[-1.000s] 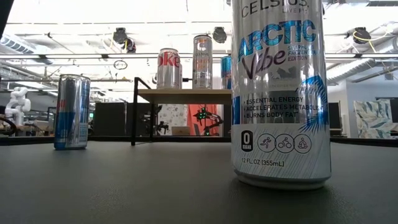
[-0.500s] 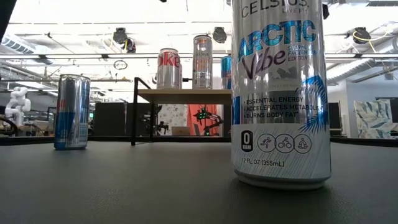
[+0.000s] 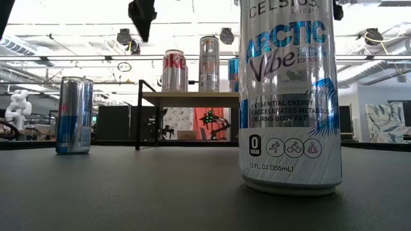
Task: Place canned beverage on shelf
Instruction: Put the blue soda can aligned with the other blue soda can on the shelf
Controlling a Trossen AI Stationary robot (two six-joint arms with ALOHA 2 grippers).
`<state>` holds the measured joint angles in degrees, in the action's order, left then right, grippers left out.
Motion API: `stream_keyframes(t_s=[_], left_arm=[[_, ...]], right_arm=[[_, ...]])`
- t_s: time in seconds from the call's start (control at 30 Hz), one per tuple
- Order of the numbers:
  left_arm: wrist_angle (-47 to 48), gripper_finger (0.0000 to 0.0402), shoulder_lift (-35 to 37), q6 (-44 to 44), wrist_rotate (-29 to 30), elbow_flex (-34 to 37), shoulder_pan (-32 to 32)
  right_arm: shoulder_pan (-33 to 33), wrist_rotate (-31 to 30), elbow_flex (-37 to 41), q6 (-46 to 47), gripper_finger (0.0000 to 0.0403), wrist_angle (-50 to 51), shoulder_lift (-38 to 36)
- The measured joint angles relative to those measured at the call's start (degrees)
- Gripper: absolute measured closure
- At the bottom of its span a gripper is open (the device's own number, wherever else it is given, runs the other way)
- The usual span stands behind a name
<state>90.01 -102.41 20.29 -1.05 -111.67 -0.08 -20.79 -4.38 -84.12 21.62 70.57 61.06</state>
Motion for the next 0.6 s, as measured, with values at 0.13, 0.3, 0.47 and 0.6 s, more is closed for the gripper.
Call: stream_keyframes(t_s=[0.13, 0.3, 0.47, 0.6], left_arm=[[0.04, 0.0096, 0.02, 0.35, -0.12, 4.75, 0.04], [-1.51, 0.0113, 0.04, 0.37, -0.08, 8.66, 0.04], [-0.09, 0.0114, 0.07, 2.09, 1.36, 11.80, 0.04], [-0.07, 0.0114, 1.41, 3.42, 1.45, 13.79, -0.30]], right_arm=[[0.01, 0.02, 0.00, -0.76, 0.0403, 0.01, 0.00], [0.01, -0.03, 0.00, -2.58, 0.0403, 0.00, 0.00], [0.02, -0.03, 0.00, -3.30, 0.0403, 0.62, 0.00], [0.00, -0.05, 0.00, -5.62, 0.0403, 0.84, 0.00]])
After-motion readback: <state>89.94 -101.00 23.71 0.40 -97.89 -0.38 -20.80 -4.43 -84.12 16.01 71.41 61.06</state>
